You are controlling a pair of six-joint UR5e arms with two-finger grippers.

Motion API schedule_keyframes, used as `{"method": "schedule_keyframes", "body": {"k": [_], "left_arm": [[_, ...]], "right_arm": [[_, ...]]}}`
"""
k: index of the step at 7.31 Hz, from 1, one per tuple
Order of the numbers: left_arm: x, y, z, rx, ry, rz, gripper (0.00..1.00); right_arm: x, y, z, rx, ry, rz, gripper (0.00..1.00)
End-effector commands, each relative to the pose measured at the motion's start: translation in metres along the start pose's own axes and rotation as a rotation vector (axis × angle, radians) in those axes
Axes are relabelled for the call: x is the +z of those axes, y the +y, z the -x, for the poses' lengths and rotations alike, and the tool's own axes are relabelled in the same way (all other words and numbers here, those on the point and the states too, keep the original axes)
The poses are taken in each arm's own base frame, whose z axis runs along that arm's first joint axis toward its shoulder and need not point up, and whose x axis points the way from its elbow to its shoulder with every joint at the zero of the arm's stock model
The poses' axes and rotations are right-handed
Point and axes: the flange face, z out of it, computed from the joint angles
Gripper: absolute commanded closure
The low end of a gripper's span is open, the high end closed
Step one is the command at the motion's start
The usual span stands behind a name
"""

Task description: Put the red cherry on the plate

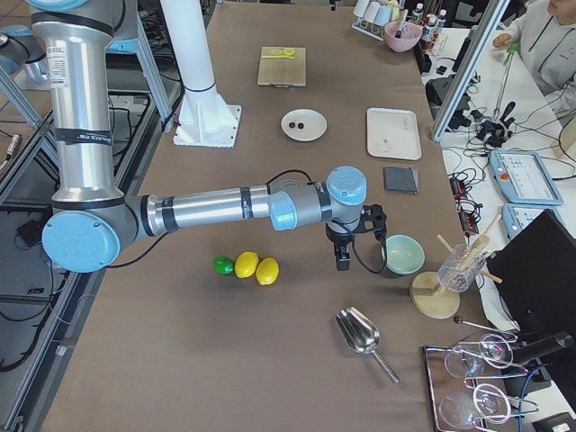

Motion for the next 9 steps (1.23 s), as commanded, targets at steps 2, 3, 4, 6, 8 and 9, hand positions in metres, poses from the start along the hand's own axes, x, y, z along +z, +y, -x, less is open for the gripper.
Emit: {"method": "schedule_keyframes", "body": {"k": [2, 3, 4, 6, 8, 9], "left_arm": [[0.021, 0.053, 0.052, -0.021, -0.010, -0.069, 0.02], [0.025, 0.055, 0.048, -0.026, 0.060, -0.062, 0.02], [0.021, 0.046, 0.036, -0.014, 0.168, -0.075, 0.02], [0.020, 0.051, 0.049, -0.045, 0.171, -0.078, 0.02], [0.010, 0.043, 0.054, -0.097, 0.172, -0.047, 0.02], [0.013, 0.045, 0.055, -0.121, 0.171, -0.017, 0.02]], "right_arm": [[-0.008, 0.002, -0.010, 0.010, -0.001, -0.012, 0.00], [-0.012, 0.007, -0.015, 0.034, -0.003, -0.017, 0.00], [-0.010, 0.002, -0.016, 0.030, 0.006, -0.017, 0.00], [-0.003, 0.005, -0.025, 0.017, 0.001, -0.004, 0.00], [0.006, 0.025, -0.042, -0.030, 0.004, 0.026, 0.00], [0.010, 0.024, -0.046, -0.019, 0.014, 0.032, 0.00]]}}
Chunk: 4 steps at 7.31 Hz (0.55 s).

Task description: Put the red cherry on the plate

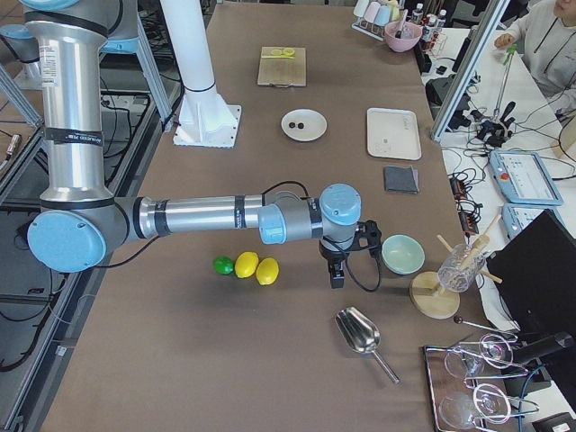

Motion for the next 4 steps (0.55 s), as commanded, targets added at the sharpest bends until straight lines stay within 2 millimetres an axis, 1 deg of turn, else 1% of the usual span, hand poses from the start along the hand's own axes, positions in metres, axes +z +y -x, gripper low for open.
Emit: {"method": "schedule_keyframes", "body": {"k": [1, 2, 3, 4], "left_arm": [[-0.002, 0.001, 0.004, -0.038, -0.007, 0.029, 0.02], [0.001, 0.001, 0.008, -0.043, -0.008, 0.034, 0.02], [-0.011, 0.012, 0.019, -0.065, -0.012, 0.012, 0.02], [-0.004, 0.010, 0.033, -0.090, -0.008, 0.025, 0.02]], "right_arm": [[0.003, 0.004, -0.009, 0.013, 0.037, 0.018, 0.00], [0.000, 0.002, -0.010, 0.026, 0.046, 0.025, 0.00], [-0.002, -0.001, -0.009, 0.019, 0.072, 0.018, 0.00], [0.000, -0.004, -0.008, 0.019, 0.076, 0.022, 0.00]]}}
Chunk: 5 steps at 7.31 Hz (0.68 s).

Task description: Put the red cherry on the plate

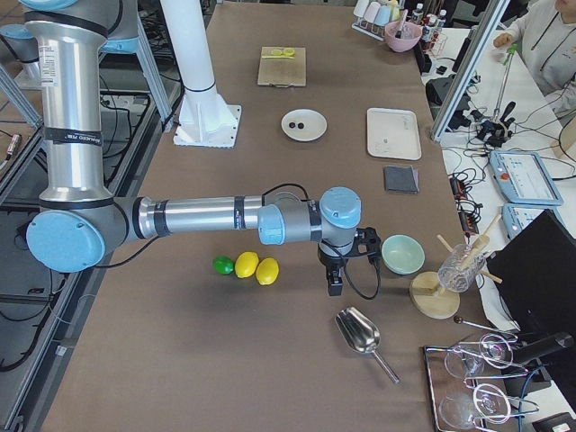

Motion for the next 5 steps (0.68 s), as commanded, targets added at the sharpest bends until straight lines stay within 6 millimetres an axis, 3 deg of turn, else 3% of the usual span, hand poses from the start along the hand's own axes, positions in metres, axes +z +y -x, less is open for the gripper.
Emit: {"method": "schedule_keyframes", "body": {"k": [1, 3, 5], "left_arm": [[0.002, 0.003, 0.017, -0.032, 0.002, 0.006, 0.02], [-0.008, -0.001, 0.006, -0.013, 0.003, -0.012, 0.02], [-0.007, 0.005, 0.010, -0.023, -0.007, -0.010, 0.02]], "right_arm": [[0.002, -0.011, 0.005, -0.006, 0.006, 0.005, 0.00], [0.005, -0.012, 0.006, 0.002, 0.004, 0.010, 0.00], [0.009, -0.012, 0.002, 0.006, 0.010, 0.017, 0.00]]}}
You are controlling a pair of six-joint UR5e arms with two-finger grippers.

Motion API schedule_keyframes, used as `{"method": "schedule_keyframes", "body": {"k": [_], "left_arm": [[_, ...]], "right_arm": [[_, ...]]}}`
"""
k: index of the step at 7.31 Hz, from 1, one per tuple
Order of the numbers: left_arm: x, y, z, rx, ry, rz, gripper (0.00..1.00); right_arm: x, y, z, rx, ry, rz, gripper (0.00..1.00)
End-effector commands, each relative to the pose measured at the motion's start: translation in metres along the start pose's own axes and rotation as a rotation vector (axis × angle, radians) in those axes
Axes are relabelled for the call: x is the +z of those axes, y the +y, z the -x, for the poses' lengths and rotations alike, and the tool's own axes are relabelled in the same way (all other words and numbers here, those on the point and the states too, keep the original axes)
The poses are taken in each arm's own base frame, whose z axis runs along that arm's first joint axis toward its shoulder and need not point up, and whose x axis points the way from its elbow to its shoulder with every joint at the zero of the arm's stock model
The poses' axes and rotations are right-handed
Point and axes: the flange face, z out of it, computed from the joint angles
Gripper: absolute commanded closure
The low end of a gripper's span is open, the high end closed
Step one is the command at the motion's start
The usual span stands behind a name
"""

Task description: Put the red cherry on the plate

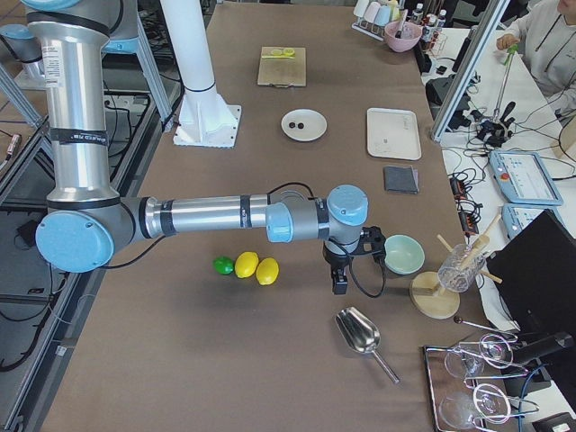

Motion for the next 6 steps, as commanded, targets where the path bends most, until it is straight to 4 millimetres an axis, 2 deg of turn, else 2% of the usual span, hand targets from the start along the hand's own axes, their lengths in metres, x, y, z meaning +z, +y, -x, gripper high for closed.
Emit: {"method": "schedule_keyframes", "body": {"k": [1, 2, 5, 6], "left_arm": [[0.002, 0.002, 0.003, -0.006, -0.018, 0.004, 0.02], [-0.001, 0.003, 0.007, -0.003, -0.070, 0.000, 0.02], [0.003, 0.003, 0.005, 0.000, -0.069, 0.010, 0.02], [0.003, 0.004, 0.005, 0.000, -0.068, 0.009, 0.02]], "right_arm": [[0.003, 0.000, -0.003, 0.006, 0.000, 0.008, 0.00], [0.004, 0.002, -0.003, 0.010, -0.004, 0.010, 0.00], [0.009, 0.022, -0.009, 0.023, -0.013, 0.024, 0.00], [0.006, 0.034, -0.021, 0.046, -0.012, 0.018, 0.00]]}}
